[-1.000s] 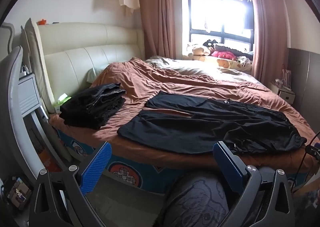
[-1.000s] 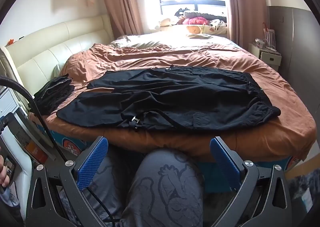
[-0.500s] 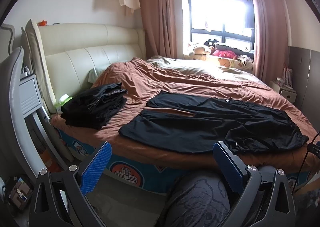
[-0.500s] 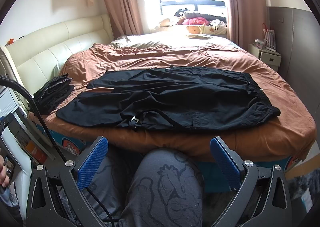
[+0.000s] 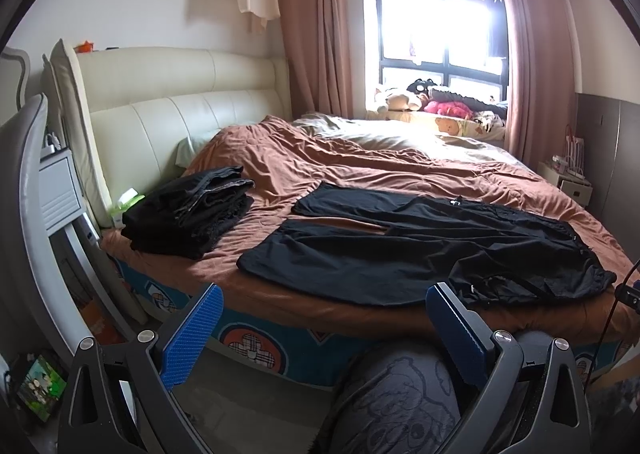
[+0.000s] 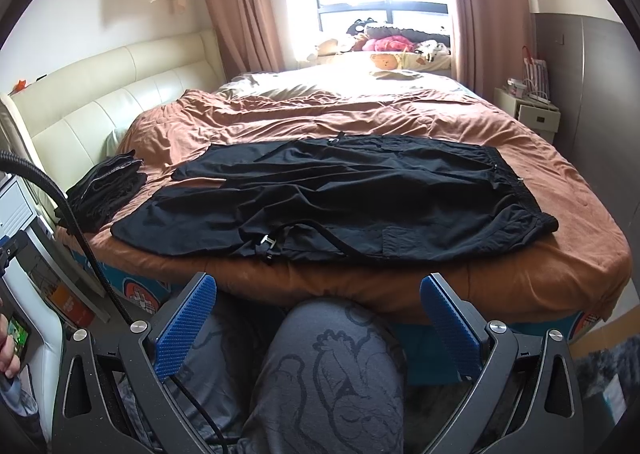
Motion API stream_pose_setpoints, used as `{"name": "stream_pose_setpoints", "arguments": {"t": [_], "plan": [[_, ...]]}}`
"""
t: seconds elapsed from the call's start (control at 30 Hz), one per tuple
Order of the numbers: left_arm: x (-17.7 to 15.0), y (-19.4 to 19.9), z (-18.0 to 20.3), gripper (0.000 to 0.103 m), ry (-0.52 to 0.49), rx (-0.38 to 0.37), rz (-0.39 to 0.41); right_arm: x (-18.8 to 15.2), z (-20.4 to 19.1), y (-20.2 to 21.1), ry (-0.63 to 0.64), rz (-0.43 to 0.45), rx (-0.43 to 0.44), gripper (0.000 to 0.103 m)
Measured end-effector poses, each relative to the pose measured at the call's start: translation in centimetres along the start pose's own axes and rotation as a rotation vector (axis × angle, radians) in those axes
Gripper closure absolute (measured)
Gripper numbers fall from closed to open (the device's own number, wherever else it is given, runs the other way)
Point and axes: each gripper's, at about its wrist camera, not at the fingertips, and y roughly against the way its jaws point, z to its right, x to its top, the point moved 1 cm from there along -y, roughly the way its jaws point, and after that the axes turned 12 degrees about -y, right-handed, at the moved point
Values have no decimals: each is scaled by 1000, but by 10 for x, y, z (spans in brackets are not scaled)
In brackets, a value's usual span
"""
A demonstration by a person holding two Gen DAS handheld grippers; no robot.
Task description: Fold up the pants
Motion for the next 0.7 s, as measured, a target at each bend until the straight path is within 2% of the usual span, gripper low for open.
{"name": "stream_pose_setpoints", "arguments": {"t": [0.7], "plan": [[-3, 2, 0, 0, -4, -6, 3, 0, 0, 2, -1, 9, -13, 0]]}}
